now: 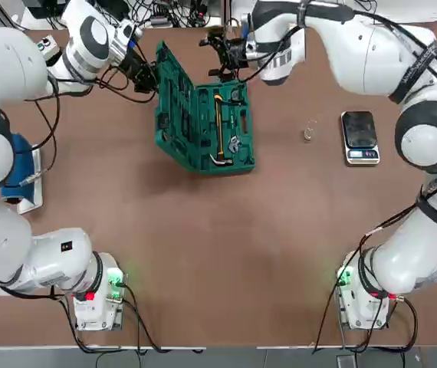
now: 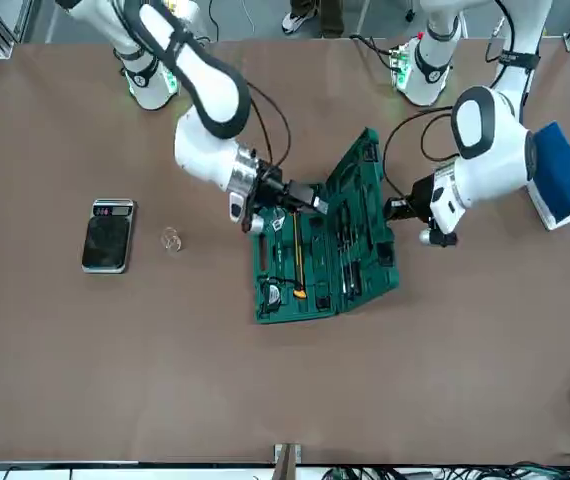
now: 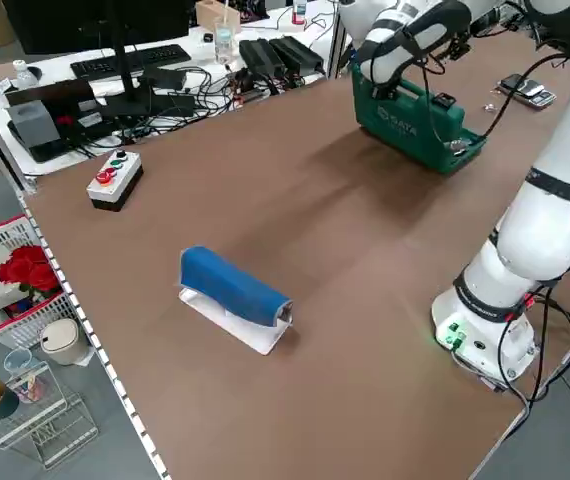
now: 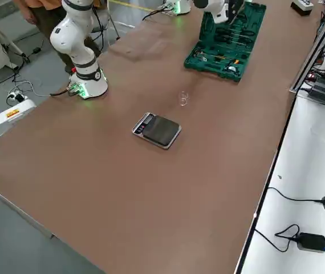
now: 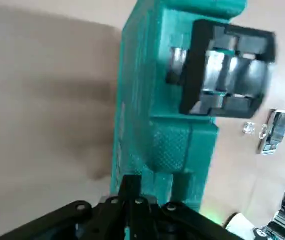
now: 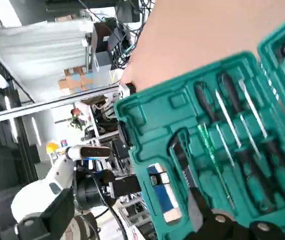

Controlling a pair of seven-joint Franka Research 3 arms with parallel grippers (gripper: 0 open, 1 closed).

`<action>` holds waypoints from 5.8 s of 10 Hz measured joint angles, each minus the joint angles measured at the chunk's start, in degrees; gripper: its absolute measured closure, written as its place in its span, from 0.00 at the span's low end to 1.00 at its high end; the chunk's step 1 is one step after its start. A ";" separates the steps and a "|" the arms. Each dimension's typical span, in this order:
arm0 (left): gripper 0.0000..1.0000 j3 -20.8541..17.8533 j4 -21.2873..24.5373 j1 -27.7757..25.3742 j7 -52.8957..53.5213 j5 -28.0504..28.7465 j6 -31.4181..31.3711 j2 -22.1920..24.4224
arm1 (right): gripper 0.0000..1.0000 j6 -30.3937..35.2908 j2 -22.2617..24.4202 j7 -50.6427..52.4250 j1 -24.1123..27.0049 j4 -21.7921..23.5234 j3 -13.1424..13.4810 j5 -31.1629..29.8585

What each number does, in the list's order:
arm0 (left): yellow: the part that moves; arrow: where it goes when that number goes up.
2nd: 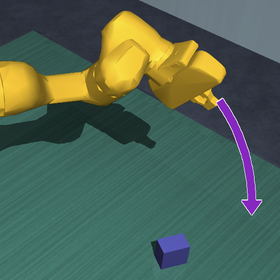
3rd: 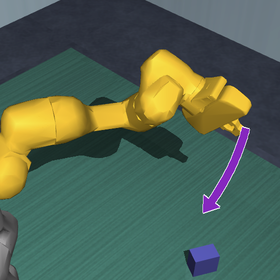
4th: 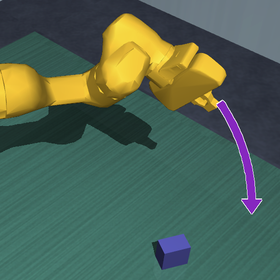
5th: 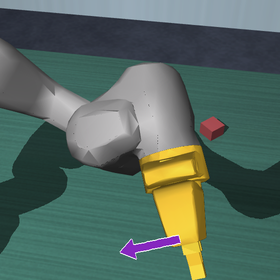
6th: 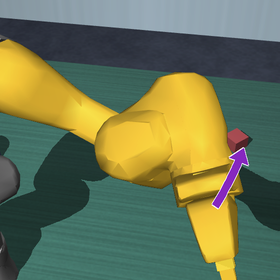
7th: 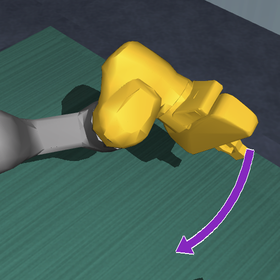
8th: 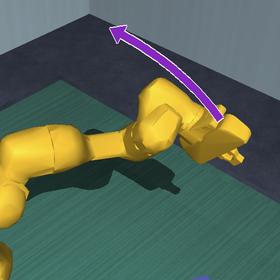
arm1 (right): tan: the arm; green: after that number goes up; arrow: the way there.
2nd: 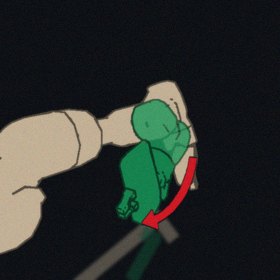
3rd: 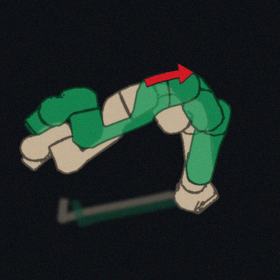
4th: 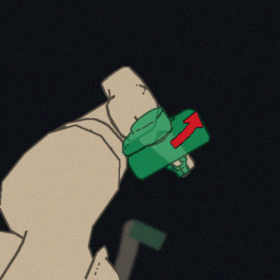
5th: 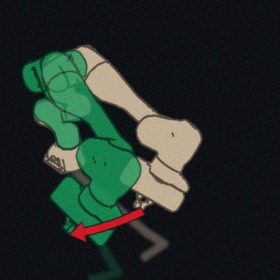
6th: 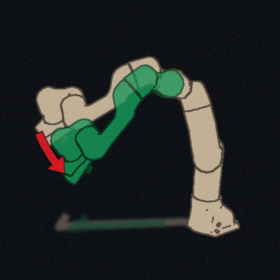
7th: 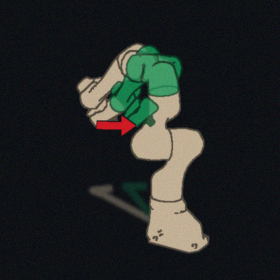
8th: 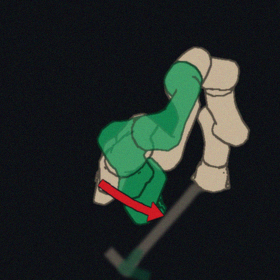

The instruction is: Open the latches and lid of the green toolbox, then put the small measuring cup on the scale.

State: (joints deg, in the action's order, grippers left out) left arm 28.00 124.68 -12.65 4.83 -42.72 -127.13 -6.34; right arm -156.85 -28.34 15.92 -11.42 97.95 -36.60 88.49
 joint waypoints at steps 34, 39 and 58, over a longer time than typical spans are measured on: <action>0.99 -0.46 2.12 -6.95 0.43 9.07 -5.74 -8.08 | 0.00 52.92 25.14 -31.80 8.07 4.71 27.30 -89.55; 0.99 -0.48 2.44 -6.96 0.44 11.44 -9.52 -11.20 | 0.00 32.12 23.02 -36.09 8.40 23.16 24.47 -89.54; 0.46 -0.27 -12.65 -16.91 -5.45 33.19 20.42 2.37 | 0.25 10.61 11.26 -42.59 6.66 32.72 23.69 -89.54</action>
State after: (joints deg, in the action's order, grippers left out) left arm 27.73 112.03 -29.56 -0.62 -9.53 -106.71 -3.97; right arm -146.24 -17.08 -26.67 -4.77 130.67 -12.92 -1.05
